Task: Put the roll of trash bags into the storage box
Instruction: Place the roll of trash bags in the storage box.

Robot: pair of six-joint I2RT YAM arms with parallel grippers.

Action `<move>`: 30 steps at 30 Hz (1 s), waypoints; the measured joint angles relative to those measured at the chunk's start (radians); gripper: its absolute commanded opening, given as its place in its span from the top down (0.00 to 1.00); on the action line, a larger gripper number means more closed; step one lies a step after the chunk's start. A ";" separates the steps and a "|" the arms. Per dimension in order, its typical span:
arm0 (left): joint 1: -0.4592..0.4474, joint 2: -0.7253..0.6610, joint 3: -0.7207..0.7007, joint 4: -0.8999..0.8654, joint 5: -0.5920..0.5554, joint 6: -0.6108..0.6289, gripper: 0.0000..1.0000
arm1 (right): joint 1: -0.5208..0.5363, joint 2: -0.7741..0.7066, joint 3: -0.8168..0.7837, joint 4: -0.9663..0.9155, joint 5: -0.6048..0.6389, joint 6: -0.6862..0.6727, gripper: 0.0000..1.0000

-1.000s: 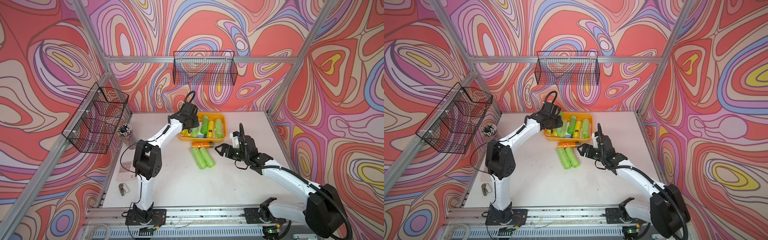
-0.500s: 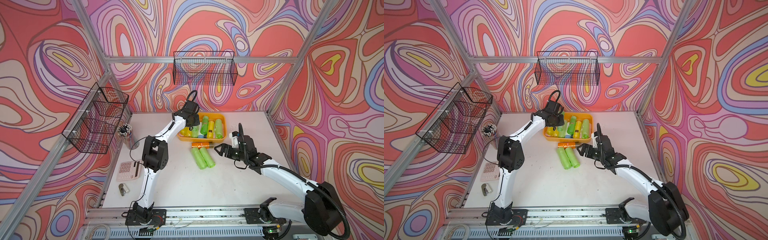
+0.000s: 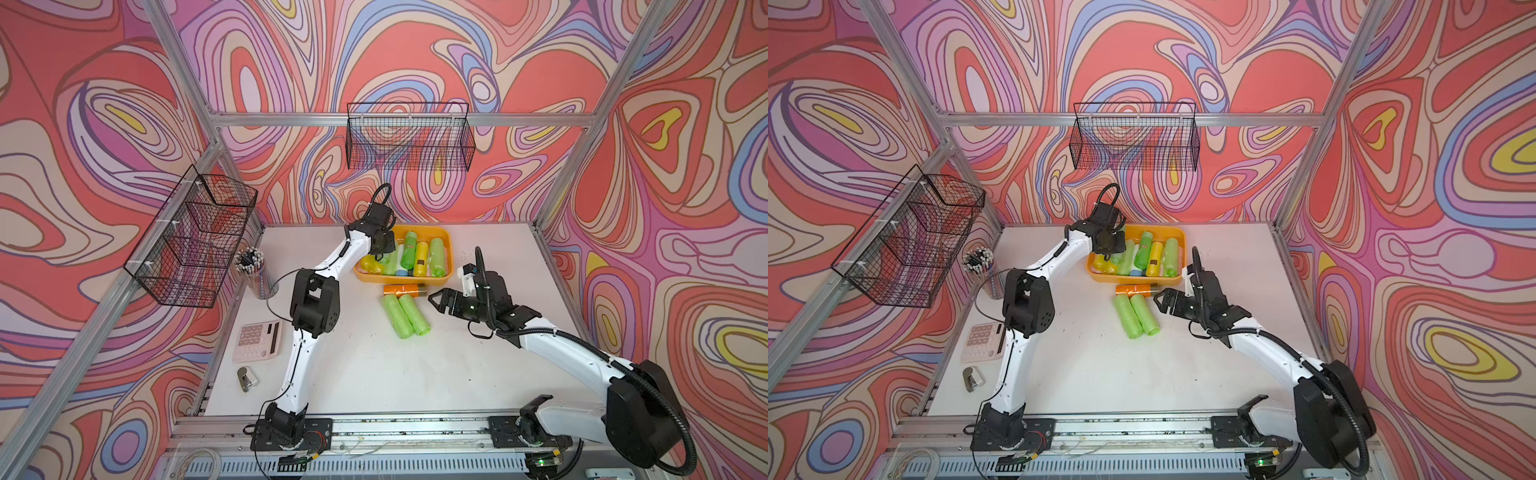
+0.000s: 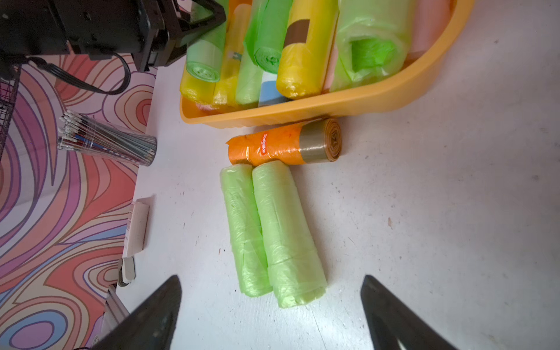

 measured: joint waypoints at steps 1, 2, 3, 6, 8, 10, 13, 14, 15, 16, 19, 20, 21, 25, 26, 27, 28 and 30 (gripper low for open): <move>0.000 0.013 0.012 -0.005 0.000 0.003 0.62 | 0.000 0.005 0.000 -0.003 0.000 0.000 0.05; 0.000 0.024 0.020 -0.009 0.001 0.006 0.61 | 0.000 0.010 0.000 -0.006 0.000 0.000 0.06; 0.000 0.031 0.021 -0.011 0.001 0.008 0.60 | 0.000 0.012 0.000 -0.009 0.000 0.000 0.06; 0.000 0.042 0.026 -0.029 0.000 0.014 0.57 | 0.000 0.013 0.000 -0.015 0.000 0.000 0.05; 0.000 0.042 0.027 -0.039 -0.002 0.017 0.48 | 0.000 0.013 0.000 -0.016 0.000 0.000 0.05; 0.000 0.042 0.030 -0.040 -0.008 0.021 0.38 | 0.000 0.013 0.000 -0.020 0.000 0.000 0.05; 0.000 0.041 0.030 -0.039 -0.012 0.024 0.35 | 0.000 0.013 0.000 -0.028 0.000 0.000 0.05; -0.001 0.040 0.030 -0.039 -0.012 0.024 0.35 | 0.000 0.013 0.000 -0.031 0.000 0.000 0.05; -0.001 0.037 0.027 -0.038 -0.012 0.024 0.34 | 0.000 0.013 0.000 -0.034 0.000 0.000 0.05; -0.001 0.032 0.022 -0.038 -0.012 0.024 0.34 | 0.000 0.013 0.000 -0.039 0.001 0.000 0.05; 0.000 0.008 -0.002 -0.038 0.001 0.023 0.25 | 0.000 0.013 0.000 -0.056 0.003 0.002 0.06; 0.000 -0.002 -0.010 -0.037 0.009 0.020 0.23 | 0.000 0.013 0.000 -0.062 0.003 0.005 0.05; 0.000 -0.015 -0.018 -0.036 0.019 0.016 0.21 | 0.000 0.013 0.000 -0.069 0.003 0.006 0.06; -0.007 -0.096 -0.087 -0.002 0.041 0.008 0.12 | 0.000 0.010 0.000 -0.095 0.000 0.016 0.05; -0.009 -0.116 -0.103 0.003 0.042 0.005 0.11 | 0.000 0.004 0.000 -0.104 0.001 0.018 0.05; -0.013 -0.142 -0.124 0.013 0.042 0.004 0.11 | 0.000 -0.007 0.000 -0.113 0.003 0.019 0.05; -0.019 -0.169 -0.148 0.026 0.042 0.003 0.11 | 0.000 -0.024 0.000 -0.124 0.007 0.019 0.05; -0.033 -0.222 -0.198 0.050 0.042 -0.005 0.11 | 0.000 -0.062 0.000 -0.137 0.016 0.019 0.05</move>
